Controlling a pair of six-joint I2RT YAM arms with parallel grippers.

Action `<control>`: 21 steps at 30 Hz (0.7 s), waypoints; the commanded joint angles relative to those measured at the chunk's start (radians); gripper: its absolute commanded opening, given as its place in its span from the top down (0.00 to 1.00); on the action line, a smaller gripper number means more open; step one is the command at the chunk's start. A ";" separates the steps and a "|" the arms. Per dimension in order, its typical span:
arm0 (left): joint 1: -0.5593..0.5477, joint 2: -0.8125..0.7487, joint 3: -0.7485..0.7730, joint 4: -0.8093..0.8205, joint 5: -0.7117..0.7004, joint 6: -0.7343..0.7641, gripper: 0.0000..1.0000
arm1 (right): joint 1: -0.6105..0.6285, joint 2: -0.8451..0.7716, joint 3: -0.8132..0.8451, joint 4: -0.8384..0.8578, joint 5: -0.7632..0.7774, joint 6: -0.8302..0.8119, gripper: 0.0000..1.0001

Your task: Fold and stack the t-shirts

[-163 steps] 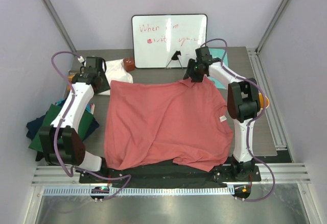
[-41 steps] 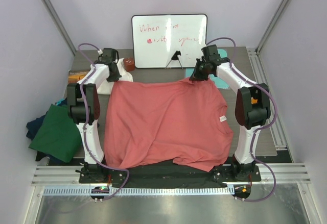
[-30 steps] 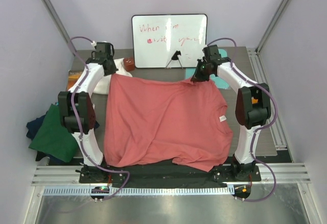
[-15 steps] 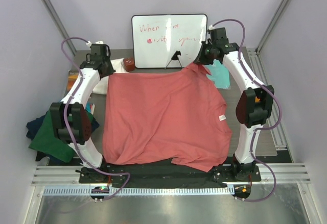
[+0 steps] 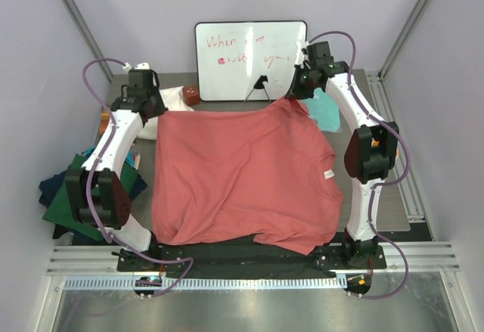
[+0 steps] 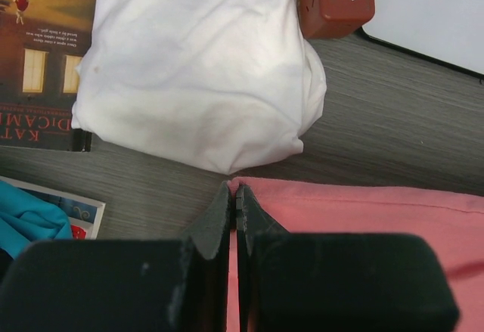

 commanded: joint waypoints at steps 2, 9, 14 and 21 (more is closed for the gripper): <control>0.008 -0.089 -0.027 0.003 0.007 0.018 1.00 | 0.001 -0.123 -0.021 -0.025 0.005 -0.027 0.99; 0.008 -0.124 -0.088 -0.046 0.036 0.017 1.00 | 0.002 -0.249 -0.205 -0.060 0.005 -0.030 0.99; 0.008 -0.175 -0.163 -0.054 0.053 -0.005 1.00 | 0.008 -0.336 -0.318 -0.068 -0.008 -0.019 0.99; 0.008 -0.227 -0.240 -0.066 0.034 -0.015 1.00 | 0.025 -0.431 -0.480 -0.080 -0.042 -0.004 0.99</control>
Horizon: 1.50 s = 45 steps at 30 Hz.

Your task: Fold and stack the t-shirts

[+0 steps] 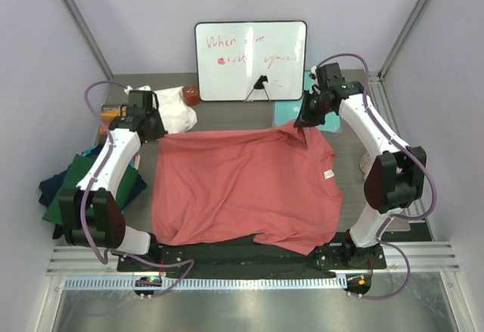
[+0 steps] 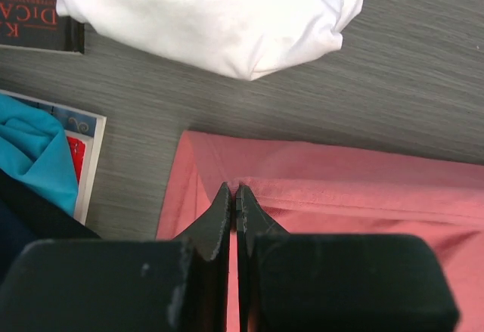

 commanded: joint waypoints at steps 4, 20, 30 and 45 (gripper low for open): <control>0.008 -0.104 -0.031 -0.002 -0.018 -0.023 1.00 | 0.025 -0.111 -0.138 -0.010 -0.038 0.009 0.99; 0.007 0.008 -0.048 -0.094 -0.050 -0.088 1.00 | 0.062 -0.094 -0.224 -0.021 -0.073 0.029 0.99; 0.007 0.175 0.068 -0.201 -0.117 -0.115 1.00 | 0.089 -0.071 -0.242 -0.015 -0.084 0.036 0.99; 0.007 0.290 0.215 -0.261 -0.116 -0.089 1.00 | 0.114 -0.022 -0.238 -0.018 -0.101 0.038 0.99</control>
